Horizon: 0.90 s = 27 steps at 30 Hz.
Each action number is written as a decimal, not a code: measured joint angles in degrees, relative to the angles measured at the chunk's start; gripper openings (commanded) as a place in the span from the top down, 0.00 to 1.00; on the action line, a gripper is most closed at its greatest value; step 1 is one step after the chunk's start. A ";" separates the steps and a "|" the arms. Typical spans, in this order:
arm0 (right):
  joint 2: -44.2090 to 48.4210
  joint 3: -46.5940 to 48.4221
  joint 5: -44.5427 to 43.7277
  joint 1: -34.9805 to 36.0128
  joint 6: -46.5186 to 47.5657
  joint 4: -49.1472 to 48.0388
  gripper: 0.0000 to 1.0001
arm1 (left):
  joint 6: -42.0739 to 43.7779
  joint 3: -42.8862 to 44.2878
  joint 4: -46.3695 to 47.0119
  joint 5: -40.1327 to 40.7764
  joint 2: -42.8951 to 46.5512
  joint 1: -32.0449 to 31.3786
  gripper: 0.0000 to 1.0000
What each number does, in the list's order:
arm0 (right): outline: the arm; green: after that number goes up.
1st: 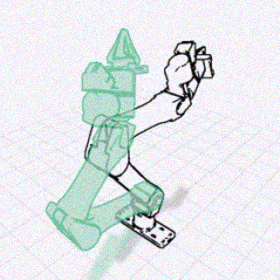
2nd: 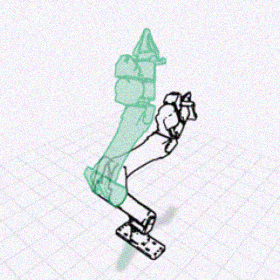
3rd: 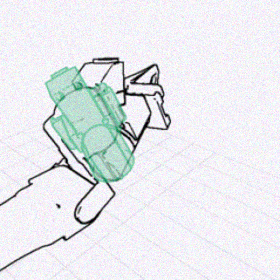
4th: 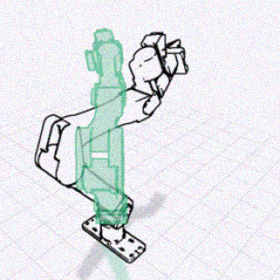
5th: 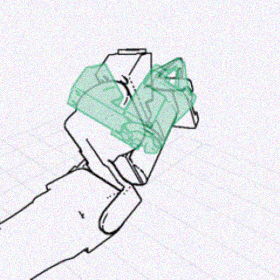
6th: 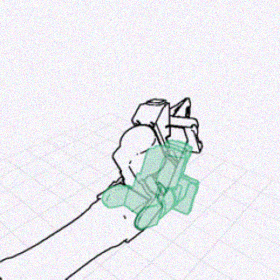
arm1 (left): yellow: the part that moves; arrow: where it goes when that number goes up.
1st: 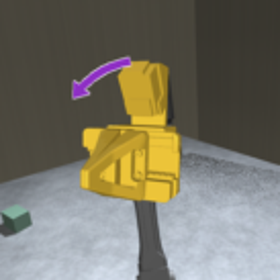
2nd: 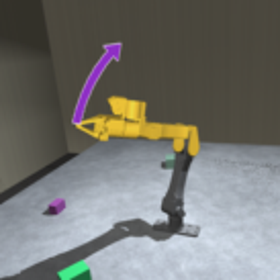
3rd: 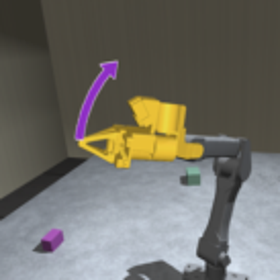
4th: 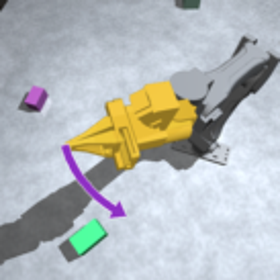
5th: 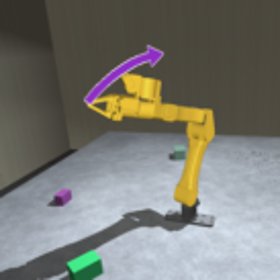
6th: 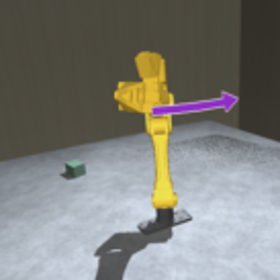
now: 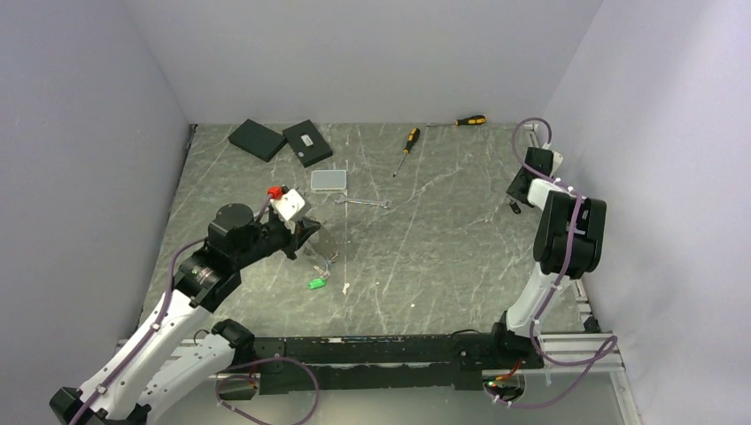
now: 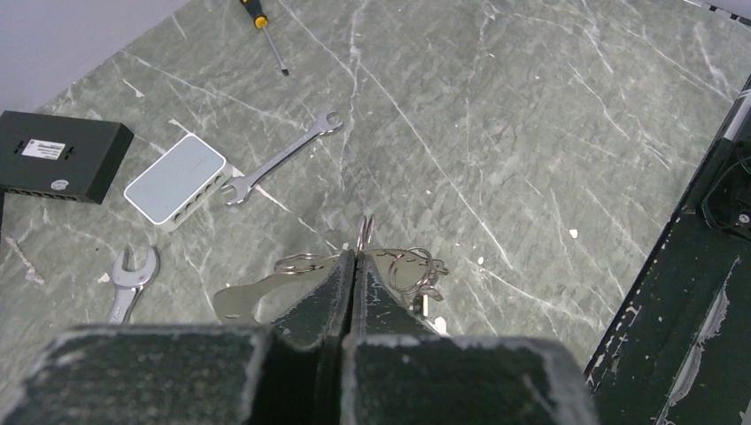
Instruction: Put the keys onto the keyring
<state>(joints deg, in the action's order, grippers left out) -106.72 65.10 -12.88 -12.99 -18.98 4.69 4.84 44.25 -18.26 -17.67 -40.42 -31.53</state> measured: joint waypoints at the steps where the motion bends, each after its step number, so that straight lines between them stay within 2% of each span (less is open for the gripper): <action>1: -0.81 0.42 0.22 -0.33 0.20 0.00 0.57 | 0.00 0.00 -0.02 0.00 -0.24 0.00 1.00; 6: -3.34 1.86 2.80 -1.38 0.59 0.39 0.59 | 0.02 -0.02 -0.04 0.00 -0.96 0.00 1.00; 9: -4.92 4.02 4.50 -1.86 0.61 0.96 0.65 | 0.02 -0.02 -0.02 0.00 -0.96 0.00 1.00; 13: -5.20 4.39 6.36 -2.10 0.63 1.22 0.67 | 0.02 -0.02 -0.04 0.00 -0.96 0.00 1.00; 17: -5.66 5.11 7.52 -2.12 0.68 2.47 0.79 | 0.02 -0.02 -0.04 0.00 -0.92 0.00 1.00; 20: -6.56 6.43 7.93 -2.16 0.90 2.95 0.99 | 0.02 -0.02 -0.07 0.02 -0.74 0.00 1.00; 27: -7.61 7.67 9.25 -2.25 1.03 3.45 1.00 | 0.02 -0.31 -0.07 0.02 0.48 0.00 1.00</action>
<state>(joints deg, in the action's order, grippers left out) -114.32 72.77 -3.64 -15.25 -17.96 8.14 4.86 43.94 -18.33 -17.65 -39.94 -31.53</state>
